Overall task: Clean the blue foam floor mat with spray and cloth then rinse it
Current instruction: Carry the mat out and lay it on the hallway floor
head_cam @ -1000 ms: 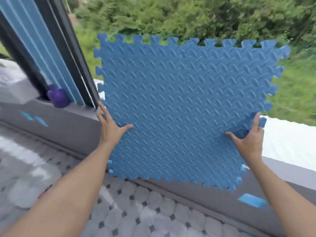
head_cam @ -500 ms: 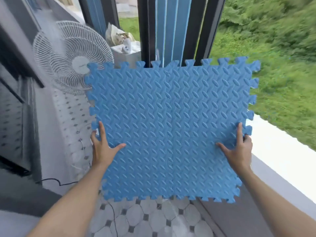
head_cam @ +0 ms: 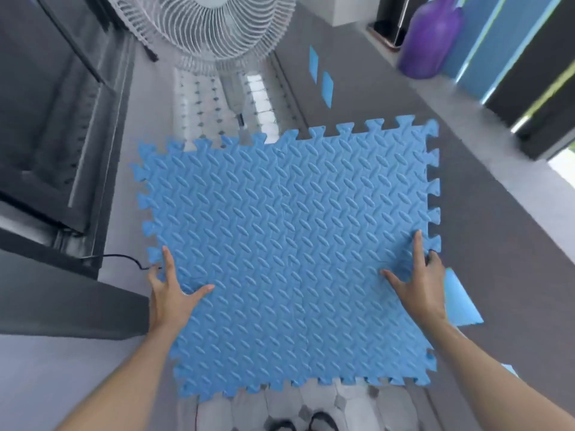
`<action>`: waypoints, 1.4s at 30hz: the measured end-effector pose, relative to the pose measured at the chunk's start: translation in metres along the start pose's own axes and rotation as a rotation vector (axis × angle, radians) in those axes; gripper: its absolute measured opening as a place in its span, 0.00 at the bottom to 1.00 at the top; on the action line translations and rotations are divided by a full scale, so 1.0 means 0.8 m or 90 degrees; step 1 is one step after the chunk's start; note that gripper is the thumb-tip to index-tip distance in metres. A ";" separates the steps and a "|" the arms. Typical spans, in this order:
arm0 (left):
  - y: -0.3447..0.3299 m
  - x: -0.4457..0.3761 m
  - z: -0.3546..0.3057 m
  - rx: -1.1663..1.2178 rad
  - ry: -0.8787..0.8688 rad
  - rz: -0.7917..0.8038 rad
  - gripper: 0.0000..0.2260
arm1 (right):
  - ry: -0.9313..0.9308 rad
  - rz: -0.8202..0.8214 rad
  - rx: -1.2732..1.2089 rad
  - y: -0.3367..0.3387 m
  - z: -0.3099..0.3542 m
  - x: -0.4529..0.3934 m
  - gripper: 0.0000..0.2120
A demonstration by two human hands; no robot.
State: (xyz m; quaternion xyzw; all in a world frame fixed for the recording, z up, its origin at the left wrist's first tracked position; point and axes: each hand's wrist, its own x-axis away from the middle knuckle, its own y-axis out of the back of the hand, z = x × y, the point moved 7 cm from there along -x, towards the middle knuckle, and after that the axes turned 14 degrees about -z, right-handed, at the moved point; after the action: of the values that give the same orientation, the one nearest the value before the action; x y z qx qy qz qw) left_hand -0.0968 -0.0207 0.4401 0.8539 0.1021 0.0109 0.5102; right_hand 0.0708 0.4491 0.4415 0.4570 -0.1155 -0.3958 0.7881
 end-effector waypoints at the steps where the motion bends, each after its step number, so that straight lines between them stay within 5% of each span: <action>1: -0.027 -0.003 0.016 0.000 0.011 0.003 0.56 | -0.005 0.016 0.007 -0.032 -0.012 -0.001 0.50; 12: -0.358 0.024 0.242 -0.036 0.107 0.134 0.55 | -0.051 0.194 0.064 -0.396 -0.203 0.060 0.47; 22: -0.581 0.063 0.358 -0.071 0.073 0.244 0.54 | -0.062 0.229 0.157 -0.593 -0.360 0.094 0.46; 35: -0.674 0.058 0.387 -0.158 0.075 0.298 0.53 | -0.047 0.331 0.224 -0.675 -0.408 0.085 0.48; 42: -0.640 0.076 0.300 -0.215 0.006 0.312 0.49 | -0.025 0.373 0.247 -0.618 -0.360 0.106 0.44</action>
State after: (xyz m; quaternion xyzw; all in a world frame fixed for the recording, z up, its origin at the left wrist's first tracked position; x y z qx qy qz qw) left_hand -0.0915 0.0171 -0.1274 0.7558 -0.1082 0.1544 0.6270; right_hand 0.0273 0.4354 -0.1355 0.5380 -0.3297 -0.1322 0.7645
